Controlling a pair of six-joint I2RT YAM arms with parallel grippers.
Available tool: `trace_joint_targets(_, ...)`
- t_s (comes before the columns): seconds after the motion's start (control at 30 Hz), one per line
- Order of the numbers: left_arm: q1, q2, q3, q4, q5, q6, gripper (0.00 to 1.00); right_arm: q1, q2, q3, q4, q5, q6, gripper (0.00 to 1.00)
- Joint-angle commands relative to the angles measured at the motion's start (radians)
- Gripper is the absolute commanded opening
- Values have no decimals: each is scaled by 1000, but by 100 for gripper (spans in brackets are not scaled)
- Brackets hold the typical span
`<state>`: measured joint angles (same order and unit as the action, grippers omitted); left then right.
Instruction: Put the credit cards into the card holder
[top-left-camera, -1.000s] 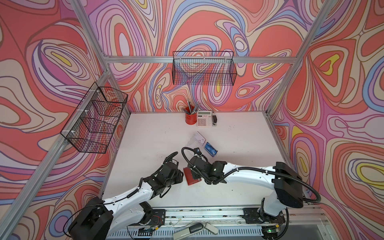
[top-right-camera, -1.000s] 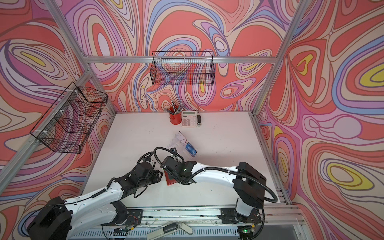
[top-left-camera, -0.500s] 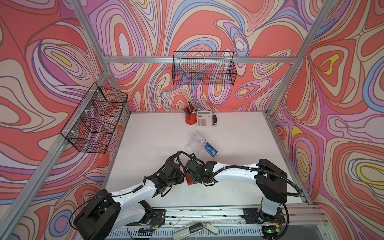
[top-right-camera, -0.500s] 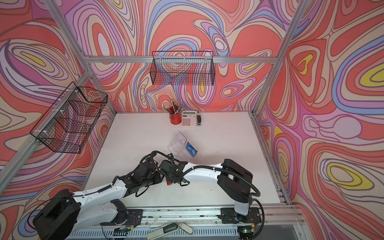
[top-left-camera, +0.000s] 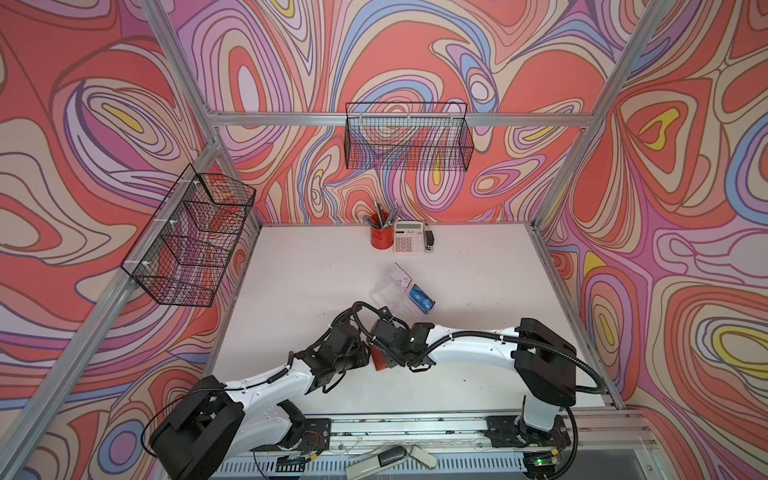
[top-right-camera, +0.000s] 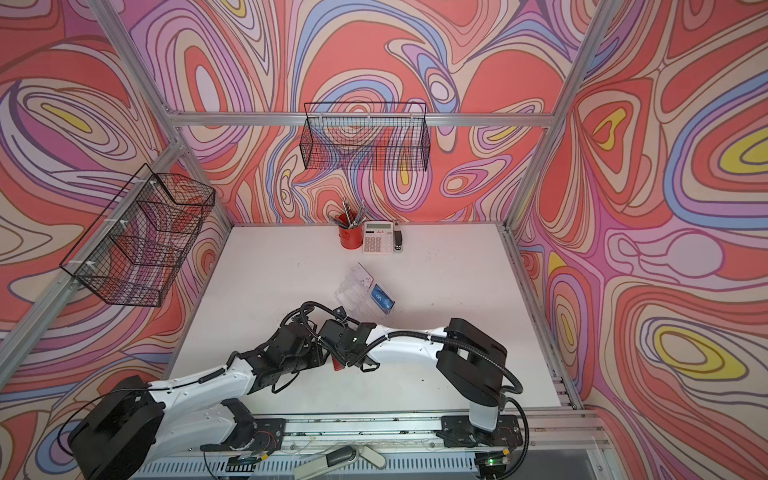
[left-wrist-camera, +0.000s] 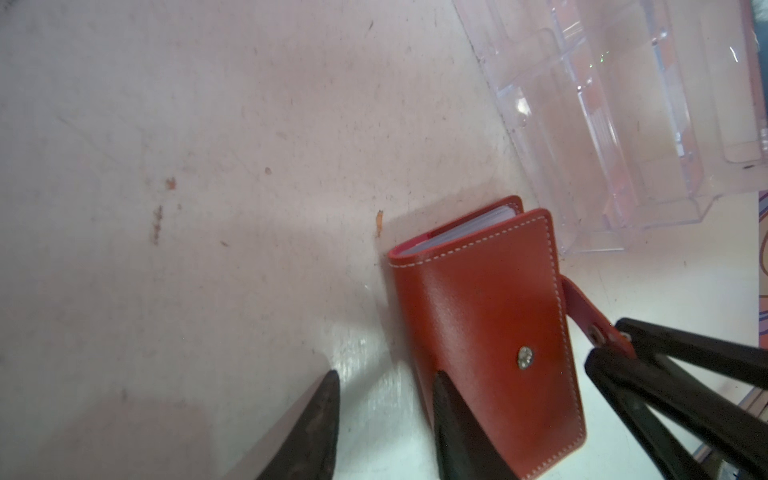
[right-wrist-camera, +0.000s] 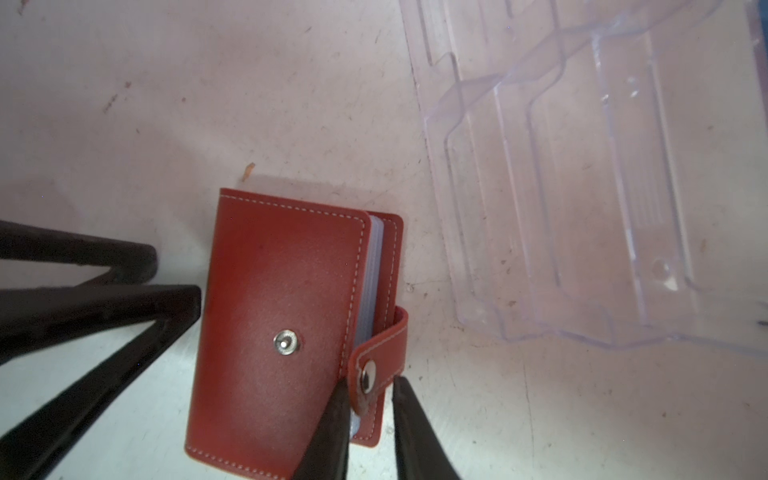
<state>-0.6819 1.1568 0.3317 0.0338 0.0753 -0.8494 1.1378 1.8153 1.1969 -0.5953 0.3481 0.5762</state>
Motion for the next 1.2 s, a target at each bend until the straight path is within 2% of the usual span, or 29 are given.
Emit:
trace_joint_targets(0.0,-2,12,23,7,9,-1,40,4,-13,25,-11,14,-12,24)
trace_joint_targets(0.17,-2,8,17,12,9,-5,40,4,-23,33,-12,25,-15,24)
trace_joint_targets(0.43,-3,4,21,10,15,-5,39,3,2,37,-22,36,-14,15)
trace_joint_targets(0.67,-2,-3,19,11,15,-7,39,2,22,38,-37,51,-10,20)
trace_joint_targets(0.97,-2,3,20,15,17,-8,39,0,38,41,-44,60,-9,18)
trace_joint_targets(1.03,-2,3,21,18,16,-9,39,-2,42,41,-46,58,-10,17)
trace_joint_targets(1.17,-2,6,21,22,18,-9,39,-4,34,43,-46,55,-10,6)
